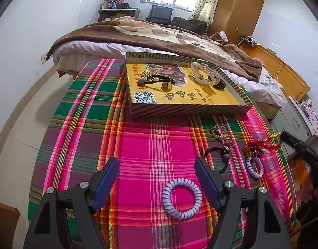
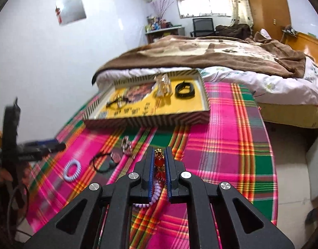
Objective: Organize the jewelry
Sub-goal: 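Move the right gripper to the red bead bracelet and grasp it, then lift the red bead bracelet with the right gripper while the left gripper grasps the black cord bracelet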
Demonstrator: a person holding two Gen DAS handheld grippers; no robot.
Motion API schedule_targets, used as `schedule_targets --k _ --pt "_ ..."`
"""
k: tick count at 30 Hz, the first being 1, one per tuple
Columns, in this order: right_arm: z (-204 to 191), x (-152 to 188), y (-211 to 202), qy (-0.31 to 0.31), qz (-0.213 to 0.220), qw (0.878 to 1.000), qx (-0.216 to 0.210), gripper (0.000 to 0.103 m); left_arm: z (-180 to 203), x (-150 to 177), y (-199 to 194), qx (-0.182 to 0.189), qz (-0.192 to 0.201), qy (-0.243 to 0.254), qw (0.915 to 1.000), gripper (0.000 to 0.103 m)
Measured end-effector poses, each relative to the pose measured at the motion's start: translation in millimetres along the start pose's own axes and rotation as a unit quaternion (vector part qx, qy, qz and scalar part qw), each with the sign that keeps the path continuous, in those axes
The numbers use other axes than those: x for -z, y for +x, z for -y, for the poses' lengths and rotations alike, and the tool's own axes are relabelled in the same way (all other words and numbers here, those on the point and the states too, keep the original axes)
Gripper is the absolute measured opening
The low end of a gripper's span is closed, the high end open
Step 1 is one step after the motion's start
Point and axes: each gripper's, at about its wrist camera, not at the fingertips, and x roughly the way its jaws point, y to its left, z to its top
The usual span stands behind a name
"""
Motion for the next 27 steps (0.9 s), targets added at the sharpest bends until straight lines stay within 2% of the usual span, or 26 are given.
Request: schedule_targets --k 6,7,9,15,17,18,20,21,23,25,27 --pt "13 -4 -20 0.024 0.030 0.999 0.006 0.008 3 0 6 0.006 -0.009 0.004 0.9999 0.075" --pt "15 -4 -23 0.026 0.033 0.999 0.008 0.000 4 0 7 0.007 -0.009 0.005 0.9999 0.075" --pt "18 -4 -27 0.025 0.037 0.999 0.015 0.000 7 0 8 0.007 -0.010 0.007 0.9999 0.075" --pt "29 7 -21 0.031 0.010 0.999 0.019 0.000 14 1 12 0.013 -0.014 0.015 0.9997 0.075" --pt "31 14 -17 0.024 -0.006 0.999 0.032 0.001 15 0 14 0.012 -0.017 0.018 0.9996 0.075" --pt "32 18 -13 0.019 -0.019 0.999 0.039 0.002 16 -1 14 0.013 -0.017 0.019 0.9996 0.075" --pt "36 26 -6 0.017 -0.036 0.997 0.064 0.017 17 -1 15 0.015 -0.017 0.022 0.9995 0.075" --pt "39 29 -3 0.014 -0.044 0.996 0.076 0.021 18 -2 15 0.014 -0.016 0.021 0.9995 0.075" --pt "43 33 5 0.010 -0.064 0.995 0.072 0.032 18 -1 17 0.016 -0.017 0.020 0.9995 0.075" --pt "42 38 7 0.003 -0.071 0.995 0.071 0.032 18 -1 17 0.015 -0.019 0.019 0.9995 0.075" --pt "39 39 6 0.003 -0.072 0.996 0.052 0.032 17 0 18 0.015 -0.019 0.018 0.9995 0.075"
